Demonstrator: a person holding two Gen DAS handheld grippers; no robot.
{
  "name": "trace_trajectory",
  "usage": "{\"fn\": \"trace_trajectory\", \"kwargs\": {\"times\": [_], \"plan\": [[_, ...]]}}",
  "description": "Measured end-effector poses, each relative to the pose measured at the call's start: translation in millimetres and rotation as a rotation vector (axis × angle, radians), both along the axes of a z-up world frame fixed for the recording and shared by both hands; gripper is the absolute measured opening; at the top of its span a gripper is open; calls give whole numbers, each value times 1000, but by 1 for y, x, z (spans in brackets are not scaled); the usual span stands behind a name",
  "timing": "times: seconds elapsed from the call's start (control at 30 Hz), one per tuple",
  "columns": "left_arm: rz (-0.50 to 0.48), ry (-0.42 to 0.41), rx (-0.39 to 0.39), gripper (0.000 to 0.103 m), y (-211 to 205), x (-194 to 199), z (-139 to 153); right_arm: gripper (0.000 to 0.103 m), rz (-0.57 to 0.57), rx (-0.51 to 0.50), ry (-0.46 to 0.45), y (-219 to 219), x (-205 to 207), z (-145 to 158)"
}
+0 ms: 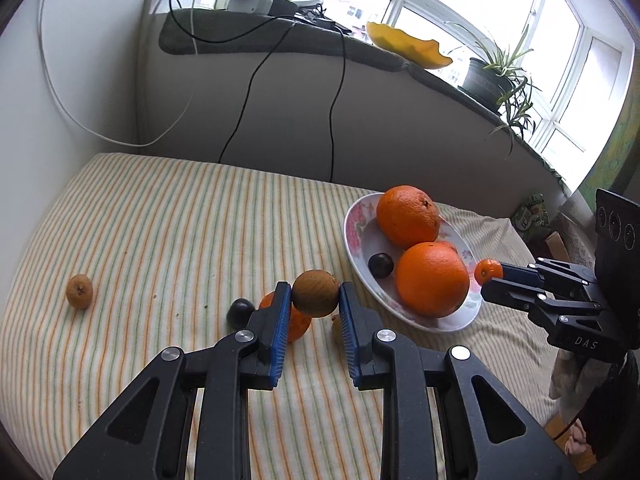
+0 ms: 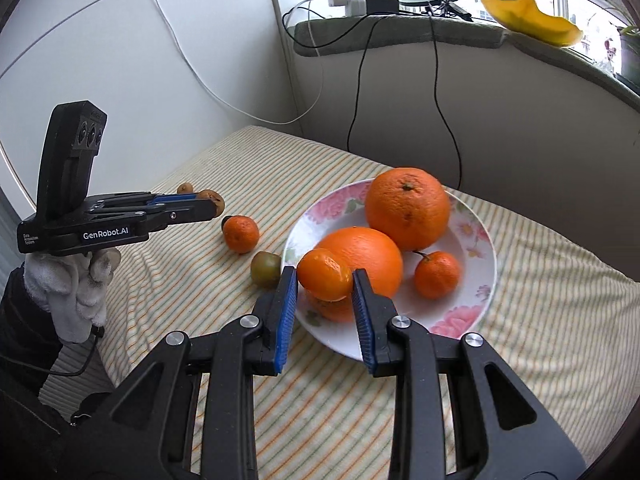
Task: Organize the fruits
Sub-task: 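Carry the tangerine over the plate with the right gripper while the left gripper carries the kiwi there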
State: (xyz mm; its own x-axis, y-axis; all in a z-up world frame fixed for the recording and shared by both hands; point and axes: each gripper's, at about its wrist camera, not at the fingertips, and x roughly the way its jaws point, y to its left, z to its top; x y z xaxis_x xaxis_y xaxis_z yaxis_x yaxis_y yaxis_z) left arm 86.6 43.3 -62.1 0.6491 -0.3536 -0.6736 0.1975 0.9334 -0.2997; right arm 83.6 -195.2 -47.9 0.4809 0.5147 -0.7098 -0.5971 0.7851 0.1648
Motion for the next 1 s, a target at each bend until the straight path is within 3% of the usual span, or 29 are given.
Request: {"fn": "trace_trajectory", "kwargs": {"times": [0.4, 1.0], "plan": [[-59, 7, -6, 23, -30, 18, -1, 29, -90, -8, 3, -44, 9, 4], [-95, 37, 9, 23, -54, 41, -11, 29, -105, -14, 46, -56, 23, -16]]}}
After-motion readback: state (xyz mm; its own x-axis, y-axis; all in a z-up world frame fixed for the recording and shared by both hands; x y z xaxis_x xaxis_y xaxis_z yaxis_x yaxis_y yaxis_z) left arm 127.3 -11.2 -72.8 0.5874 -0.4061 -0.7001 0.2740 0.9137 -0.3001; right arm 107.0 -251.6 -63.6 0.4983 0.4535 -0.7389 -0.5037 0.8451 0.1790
